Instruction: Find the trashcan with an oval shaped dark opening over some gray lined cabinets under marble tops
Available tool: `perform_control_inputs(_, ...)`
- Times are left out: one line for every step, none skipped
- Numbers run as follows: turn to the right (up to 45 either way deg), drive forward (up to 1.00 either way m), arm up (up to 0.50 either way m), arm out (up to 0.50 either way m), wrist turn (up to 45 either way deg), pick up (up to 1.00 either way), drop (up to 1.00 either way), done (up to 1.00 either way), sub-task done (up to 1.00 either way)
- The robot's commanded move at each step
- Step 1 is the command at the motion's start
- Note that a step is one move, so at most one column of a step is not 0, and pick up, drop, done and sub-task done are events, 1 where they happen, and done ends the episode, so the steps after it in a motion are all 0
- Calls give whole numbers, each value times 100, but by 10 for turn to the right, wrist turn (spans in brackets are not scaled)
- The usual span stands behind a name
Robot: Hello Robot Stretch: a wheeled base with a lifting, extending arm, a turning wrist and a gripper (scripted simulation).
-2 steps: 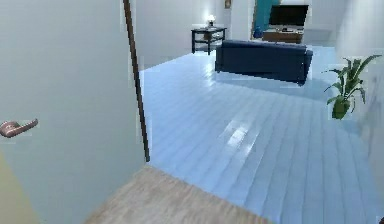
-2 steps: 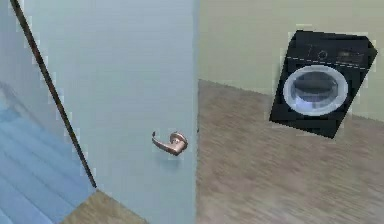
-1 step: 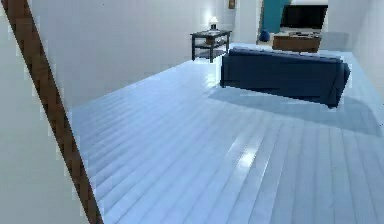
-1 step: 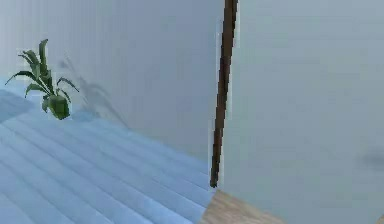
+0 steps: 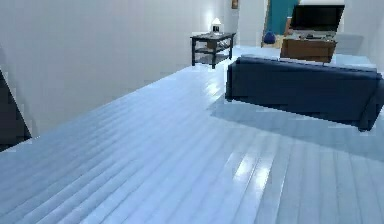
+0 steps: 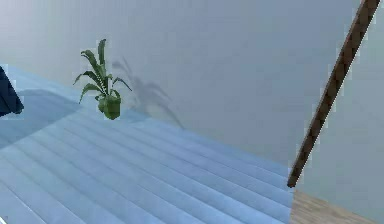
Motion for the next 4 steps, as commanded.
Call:
perform_control_inputs(-210,0,0,0,0,0,0,0,0)
perform_control_inputs(0,30,0,0,0,0,0,0,0)
perform_control_inputs(-330,0,0,0,0,0,0,0,0)
perform_control_inputs(0,100,0,0,0,0,0,0,0)
